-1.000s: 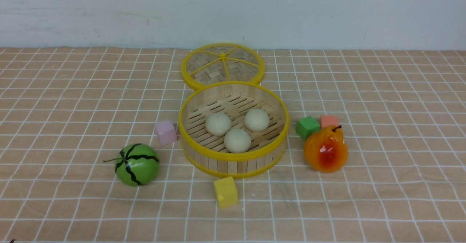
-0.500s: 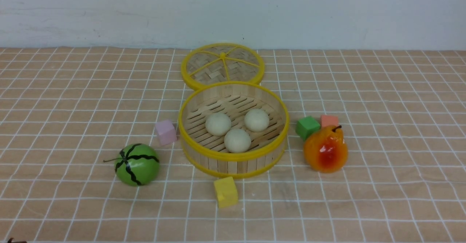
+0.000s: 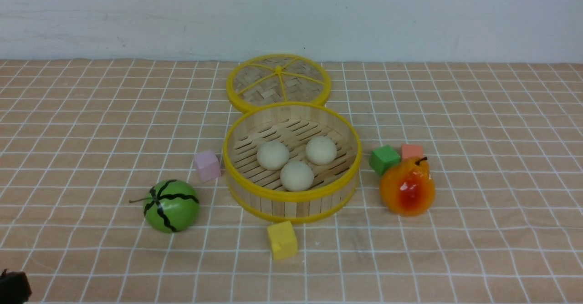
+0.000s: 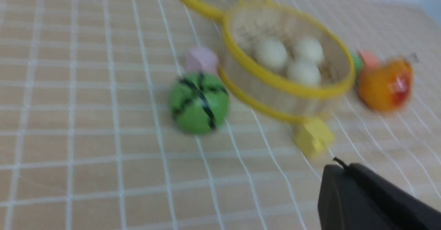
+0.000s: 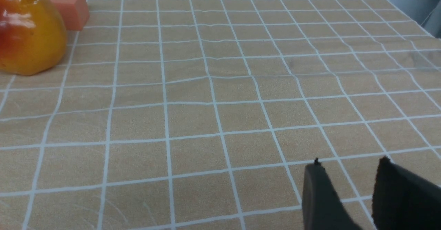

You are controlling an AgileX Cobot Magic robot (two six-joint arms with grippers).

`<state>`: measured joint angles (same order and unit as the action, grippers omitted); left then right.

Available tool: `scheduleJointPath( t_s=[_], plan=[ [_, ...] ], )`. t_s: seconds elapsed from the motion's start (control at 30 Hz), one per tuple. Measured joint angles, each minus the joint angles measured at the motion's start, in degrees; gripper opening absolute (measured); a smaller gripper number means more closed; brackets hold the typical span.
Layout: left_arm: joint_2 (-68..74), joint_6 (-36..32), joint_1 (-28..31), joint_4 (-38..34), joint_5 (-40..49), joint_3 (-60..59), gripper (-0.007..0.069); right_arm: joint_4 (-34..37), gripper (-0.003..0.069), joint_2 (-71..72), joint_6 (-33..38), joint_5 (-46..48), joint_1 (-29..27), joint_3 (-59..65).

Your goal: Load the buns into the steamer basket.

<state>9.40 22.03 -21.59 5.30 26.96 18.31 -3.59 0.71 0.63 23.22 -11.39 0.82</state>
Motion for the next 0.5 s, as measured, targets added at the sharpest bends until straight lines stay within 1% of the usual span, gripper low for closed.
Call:
scheduleJointPath(
  t_s=[0.13,0.2,0.3,0.4,0.5],
  plan=[
    [-7.25,-0.96,9.20,-0.29,-7.68,-8.49,-0.0013,0.00,0.0241,0.00,0.00,0.00,0.00,0.00],
    [-9.08,-1.21,10.35,0.13,-9.03,-12.37,-0.0013,0.00,0.0241,0.00,0.00,0.00,0.00,0.00],
    [-9.96,-2.33,10.49,0.28,-9.27,-18.04,-0.0013,0.00,0.0241,0.00,0.00,0.00,0.00,0.00],
    [-9.98,-2.57,10.52,-0.09,-6.35,-19.80,-0.0011,0.00,0.0241,0.00,0.00,0.00,0.00,0.00],
    [-9.98,-2.60,10.79,-0.38,-5.23,-20.05,-0.0010,0.00,0.0241,0.00,0.00,0.00,0.00,0.00]
  ],
)
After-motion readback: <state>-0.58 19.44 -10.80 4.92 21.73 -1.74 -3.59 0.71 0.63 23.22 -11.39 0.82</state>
